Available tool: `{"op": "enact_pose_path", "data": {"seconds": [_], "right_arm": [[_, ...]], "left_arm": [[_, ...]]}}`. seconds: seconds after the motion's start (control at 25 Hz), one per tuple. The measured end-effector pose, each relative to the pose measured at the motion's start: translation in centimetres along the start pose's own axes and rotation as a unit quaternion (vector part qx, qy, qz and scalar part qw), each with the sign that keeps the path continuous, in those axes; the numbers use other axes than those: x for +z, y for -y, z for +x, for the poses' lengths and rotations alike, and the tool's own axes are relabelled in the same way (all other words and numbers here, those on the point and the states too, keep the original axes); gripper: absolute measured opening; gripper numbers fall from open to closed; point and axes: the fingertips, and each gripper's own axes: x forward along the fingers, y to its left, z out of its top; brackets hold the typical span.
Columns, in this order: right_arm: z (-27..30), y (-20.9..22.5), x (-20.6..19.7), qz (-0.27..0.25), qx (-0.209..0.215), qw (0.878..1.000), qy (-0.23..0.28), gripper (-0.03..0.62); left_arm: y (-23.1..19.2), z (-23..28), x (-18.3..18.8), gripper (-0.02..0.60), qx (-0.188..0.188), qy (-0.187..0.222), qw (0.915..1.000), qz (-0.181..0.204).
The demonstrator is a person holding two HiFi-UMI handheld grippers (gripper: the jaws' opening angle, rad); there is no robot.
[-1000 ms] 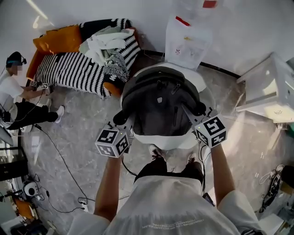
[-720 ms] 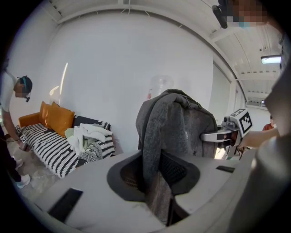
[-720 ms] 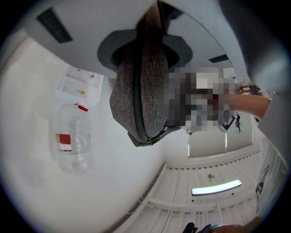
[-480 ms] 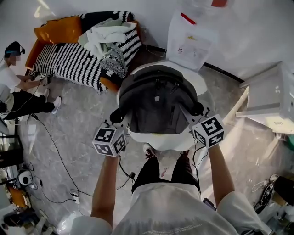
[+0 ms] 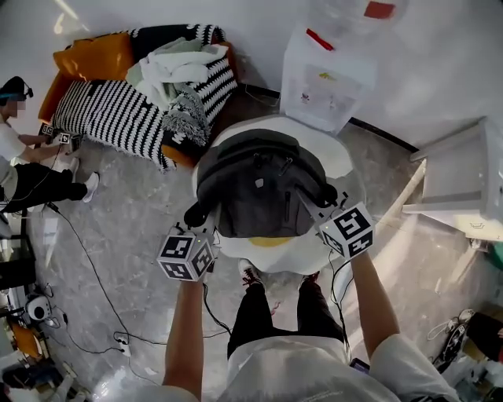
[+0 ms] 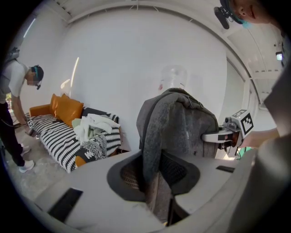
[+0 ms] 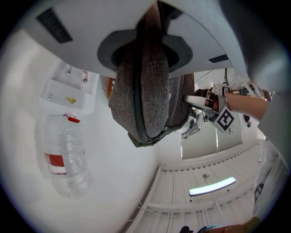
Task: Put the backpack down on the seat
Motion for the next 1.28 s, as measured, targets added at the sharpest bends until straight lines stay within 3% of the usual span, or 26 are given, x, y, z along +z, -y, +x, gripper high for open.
{"op": "enact_pose_path", "data": {"seconds": [1.28], "right_arm": [[12.1, 4.7, -15.7, 0.024, 0.002, 0.999, -0.039, 0.081]], "left_arm": [[-6.7, 12.5, -15.3, 0.078, 0.004, -0.063, 0.9977, -0.026]]}}
